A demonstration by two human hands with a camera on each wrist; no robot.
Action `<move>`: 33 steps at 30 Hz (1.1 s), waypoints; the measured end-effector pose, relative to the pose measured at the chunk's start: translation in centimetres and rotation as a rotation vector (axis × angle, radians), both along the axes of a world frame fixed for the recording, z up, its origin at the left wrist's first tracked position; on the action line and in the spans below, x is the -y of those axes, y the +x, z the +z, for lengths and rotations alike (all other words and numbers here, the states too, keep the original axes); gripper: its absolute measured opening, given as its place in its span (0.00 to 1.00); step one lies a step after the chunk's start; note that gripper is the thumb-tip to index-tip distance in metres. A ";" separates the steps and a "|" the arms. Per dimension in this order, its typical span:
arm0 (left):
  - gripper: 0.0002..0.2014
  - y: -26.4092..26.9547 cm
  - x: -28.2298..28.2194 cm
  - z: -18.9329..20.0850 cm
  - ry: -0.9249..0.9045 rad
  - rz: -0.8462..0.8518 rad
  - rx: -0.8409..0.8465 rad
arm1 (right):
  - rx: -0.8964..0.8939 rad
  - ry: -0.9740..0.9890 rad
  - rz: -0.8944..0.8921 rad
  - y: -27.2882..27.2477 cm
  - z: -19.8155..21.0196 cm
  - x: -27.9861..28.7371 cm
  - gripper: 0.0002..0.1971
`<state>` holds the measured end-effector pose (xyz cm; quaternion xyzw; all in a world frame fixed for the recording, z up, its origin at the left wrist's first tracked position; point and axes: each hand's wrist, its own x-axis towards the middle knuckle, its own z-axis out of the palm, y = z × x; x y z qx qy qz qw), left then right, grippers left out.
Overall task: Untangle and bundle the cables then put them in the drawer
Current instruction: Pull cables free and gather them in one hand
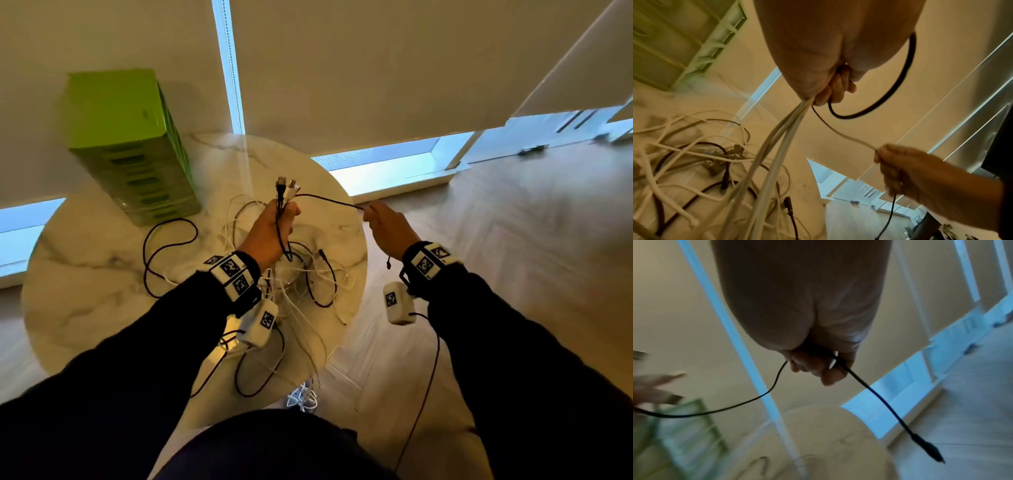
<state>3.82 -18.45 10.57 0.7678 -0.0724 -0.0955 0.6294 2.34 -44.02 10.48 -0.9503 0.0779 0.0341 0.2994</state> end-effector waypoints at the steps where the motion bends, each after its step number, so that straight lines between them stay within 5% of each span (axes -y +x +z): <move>1: 0.11 -0.1 0.3 0.1 -0.042 -0.017 -0.017 | -0.088 -0.072 -0.020 -0.4 -1.2 1.7 0.09; 5: 0.09 -0.5 1.6 0.5 -0.192 -0.096 -0.124 | -0.613 -0.361 0.107 -4.3 -6.5 5.4 0.06; 7: 0.11 -0.9 2.2 0.7 -0.241 -0.153 -0.208 | -0.709 -0.293 0.091 -6.2 -7.8 4.7 0.22; 11: 0.11 -1.9 3.4 -0.5 -0.204 -0.274 -0.245 | -0.412 0.086 0.202 -7.9 -7.0 -0.3 0.45; 13: 0.08 -2.4 4.1 -1.0 -0.150 -0.306 -0.214 | -0.290 0.289 0.263 -7.7 -6.1 -3.2 0.43; 16: 0.13 -2.4 4.7 -0.9 -0.083 -0.290 -0.155 | -0.213 0.509 0.205 -7.0 -4.1 -5.8 0.26; 19: 0.14 -1.4 4.1 -1.1 -0.004 -0.283 -0.094 | -0.091 0.452 0.137 -6.5 -1.3 -5.3 0.09; 24: 0.06 -0.5 2.8 -0.9 -0.143 -0.151 -0.206 | -0.196 0.305 0.052 -6.7 -0.8 -0.5 0.17; 29: 0.11 -0.3 2.1 -0.2 -0.369 -0.067 -0.312 | -0.736 -0.032 0.291 -8.4 -3.3 2.7 0.17; 33: 0.10 -0.9 2.5 -1.0 -0.337 -0.085 -0.318 | -0.639 0.061 0.459 -7.9 -1.9 -1.1 0.34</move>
